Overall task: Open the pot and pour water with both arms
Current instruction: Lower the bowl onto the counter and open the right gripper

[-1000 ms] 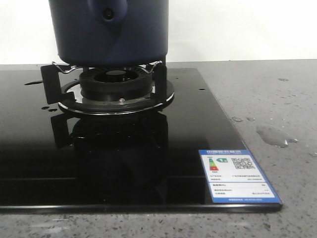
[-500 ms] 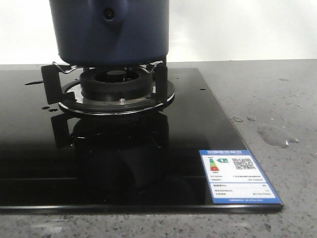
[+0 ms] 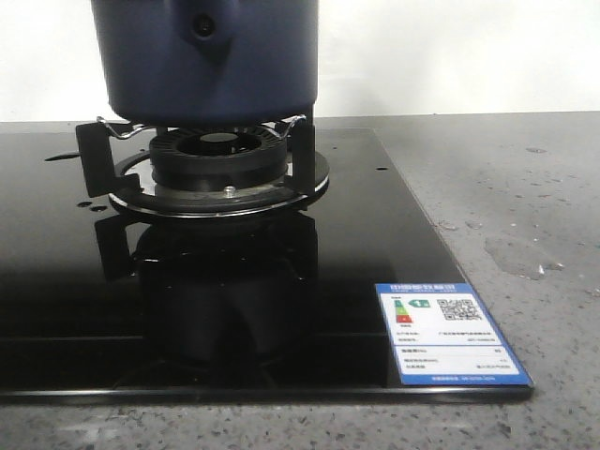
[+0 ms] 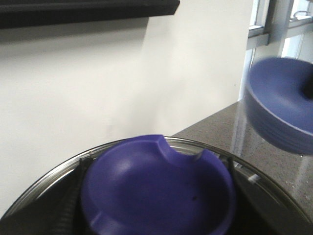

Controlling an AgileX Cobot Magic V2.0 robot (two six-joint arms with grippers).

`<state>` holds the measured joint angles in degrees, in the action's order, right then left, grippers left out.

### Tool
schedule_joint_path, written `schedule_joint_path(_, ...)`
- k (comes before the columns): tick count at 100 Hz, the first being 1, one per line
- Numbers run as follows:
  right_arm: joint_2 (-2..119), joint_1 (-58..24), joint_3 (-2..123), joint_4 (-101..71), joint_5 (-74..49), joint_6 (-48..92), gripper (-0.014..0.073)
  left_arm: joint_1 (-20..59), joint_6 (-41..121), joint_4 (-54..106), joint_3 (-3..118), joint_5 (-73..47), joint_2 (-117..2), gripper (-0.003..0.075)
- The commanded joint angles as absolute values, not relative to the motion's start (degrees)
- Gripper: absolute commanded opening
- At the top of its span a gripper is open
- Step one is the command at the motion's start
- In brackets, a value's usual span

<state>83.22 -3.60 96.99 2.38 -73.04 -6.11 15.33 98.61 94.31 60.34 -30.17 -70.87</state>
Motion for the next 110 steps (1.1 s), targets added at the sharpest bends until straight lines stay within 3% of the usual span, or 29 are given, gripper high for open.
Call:
schedule_joint_path(1,76.7,0.6,89.2,-1.1,-69.5,-3.2,-0.0042,15.6,100.5,98.7,64.7,-35.1,-73.0,0.0294)
schedule_joint_path(27,72.5,8.3,67.9,-6.3,-62.3,1.0,-0.0042,15.6,103.4,100.1,67.7,-39.0,-79.6,0.0294)
schedule_joint_path(56,73.2,8.5,61.1,-6.6,-57.5,1.0,-0.0035,15.6,105.1,99.8,67.7,-39.8,-82.0,0.0294)
schedule_joint_path(63,73.0,8.5,61.1,-6.6,-57.4,1.0,0.0015,15.6,105.3,99.8,67.7,-39.8,-82.5,0.0294)
schedule_joint_path(90,70.6,8.5,62.7,-6.7,-57.6,1.0,0.0358,15.6,110.2,103.0,67.7,-39.3,-84.7,0.0294)
schedule_joint_path(110,64.6,8.5,68.5,-6.7,-57.8,0.8,0.0389,15.6,111.3,106.5,68.2,-39.6,-87.5,0.0294)
